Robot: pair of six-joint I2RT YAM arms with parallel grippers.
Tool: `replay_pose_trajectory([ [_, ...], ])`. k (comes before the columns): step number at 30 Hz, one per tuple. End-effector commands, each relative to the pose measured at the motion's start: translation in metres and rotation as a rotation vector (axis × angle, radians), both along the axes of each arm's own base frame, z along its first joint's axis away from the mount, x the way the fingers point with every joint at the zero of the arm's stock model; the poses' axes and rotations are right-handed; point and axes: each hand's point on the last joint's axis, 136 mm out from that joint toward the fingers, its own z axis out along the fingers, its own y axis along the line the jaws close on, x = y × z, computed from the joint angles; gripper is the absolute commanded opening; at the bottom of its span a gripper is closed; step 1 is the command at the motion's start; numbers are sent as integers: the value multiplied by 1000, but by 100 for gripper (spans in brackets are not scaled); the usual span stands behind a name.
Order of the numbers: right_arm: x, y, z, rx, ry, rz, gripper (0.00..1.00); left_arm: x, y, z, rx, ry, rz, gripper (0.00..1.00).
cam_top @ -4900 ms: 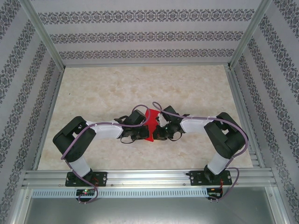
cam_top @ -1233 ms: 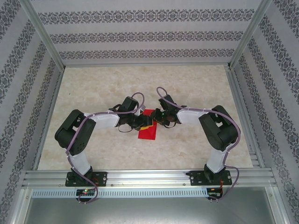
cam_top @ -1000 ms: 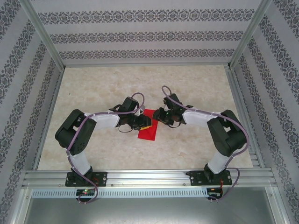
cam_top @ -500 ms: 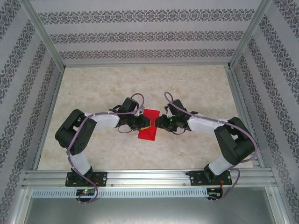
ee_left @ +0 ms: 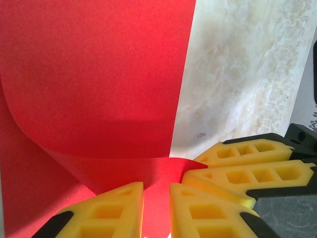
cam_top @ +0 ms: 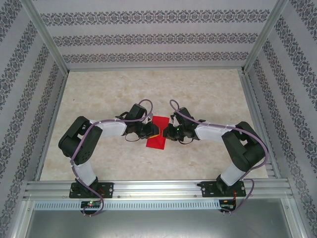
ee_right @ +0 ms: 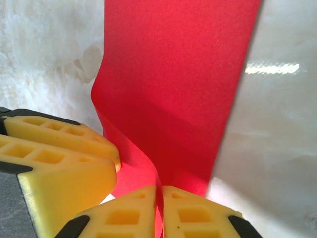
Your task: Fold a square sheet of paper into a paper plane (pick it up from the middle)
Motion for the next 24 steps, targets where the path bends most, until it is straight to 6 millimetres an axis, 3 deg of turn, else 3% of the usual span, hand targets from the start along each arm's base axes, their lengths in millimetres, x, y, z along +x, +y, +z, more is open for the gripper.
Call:
replay_pose_trajectory([
  [1,9,-2,-1,-35,-39,-14,9,-2,-6,4,-33,-17,-23,21],
  [8,13,-7,-7,-75,-50,-16,6,-3,-13,11,-76,-26,-53,21],
  [24,20,-6,-10,-100,-60,3,6,-7,-22,0,-71,2,-94,20],
])
